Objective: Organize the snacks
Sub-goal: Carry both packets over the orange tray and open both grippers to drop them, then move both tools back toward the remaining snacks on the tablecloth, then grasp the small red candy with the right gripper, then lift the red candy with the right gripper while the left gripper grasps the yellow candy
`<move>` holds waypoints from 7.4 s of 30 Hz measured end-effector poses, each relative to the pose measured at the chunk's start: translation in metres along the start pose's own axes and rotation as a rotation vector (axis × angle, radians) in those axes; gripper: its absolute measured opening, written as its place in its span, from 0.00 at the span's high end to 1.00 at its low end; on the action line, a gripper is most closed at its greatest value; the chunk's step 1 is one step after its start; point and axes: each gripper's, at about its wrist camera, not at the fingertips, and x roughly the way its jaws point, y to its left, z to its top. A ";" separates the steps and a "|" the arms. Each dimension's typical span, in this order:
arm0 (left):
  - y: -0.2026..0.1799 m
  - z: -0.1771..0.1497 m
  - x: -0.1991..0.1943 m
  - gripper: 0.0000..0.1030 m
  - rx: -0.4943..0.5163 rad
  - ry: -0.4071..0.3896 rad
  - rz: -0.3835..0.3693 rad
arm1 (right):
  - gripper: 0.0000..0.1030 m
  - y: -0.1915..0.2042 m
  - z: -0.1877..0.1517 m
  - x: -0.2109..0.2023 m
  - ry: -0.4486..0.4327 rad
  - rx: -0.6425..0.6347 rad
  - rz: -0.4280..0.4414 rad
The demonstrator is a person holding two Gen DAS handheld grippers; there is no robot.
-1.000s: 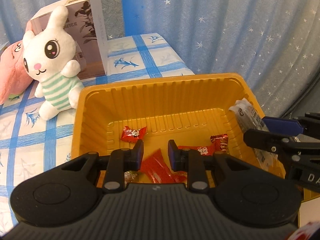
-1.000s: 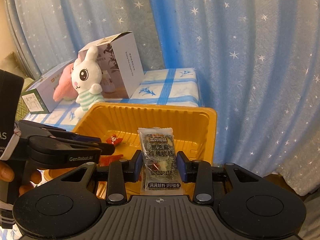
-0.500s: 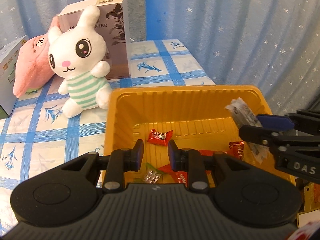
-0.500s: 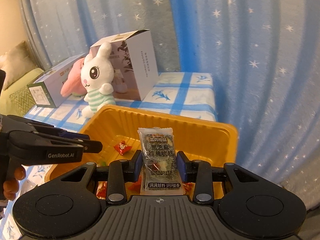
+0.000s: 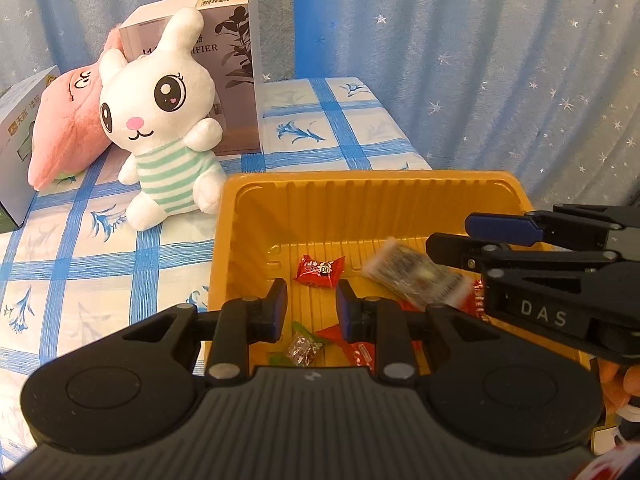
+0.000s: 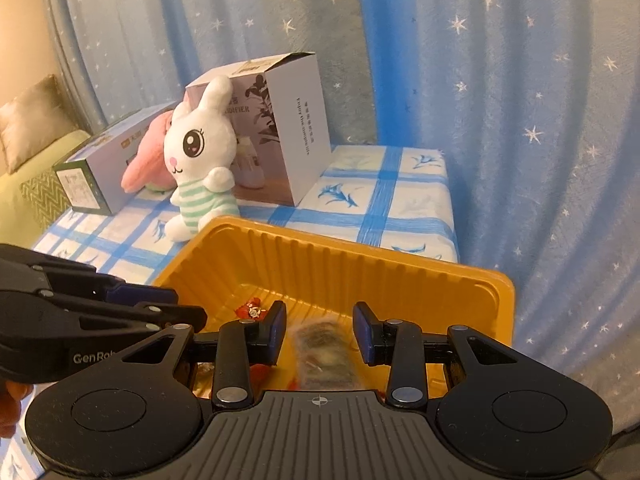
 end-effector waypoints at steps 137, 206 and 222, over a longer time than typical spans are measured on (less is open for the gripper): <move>0.157 -0.208 -0.141 0.71 -0.256 0.019 0.124 | 0.79 0.251 -0.139 0.025 0.227 -0.180 0.102; 0.077 -0.158 -0.052 0.83 0.038 0.081 -0.029 | 0.79 0.105 -0.138 -0.064 0.137 0.174 -0.021; 0.049 -0.145 -0.114 0.83 -0.001 -0.021 -0.076 | 0.79 0.102 -0.137 -0.095 0.091 0.169 0.019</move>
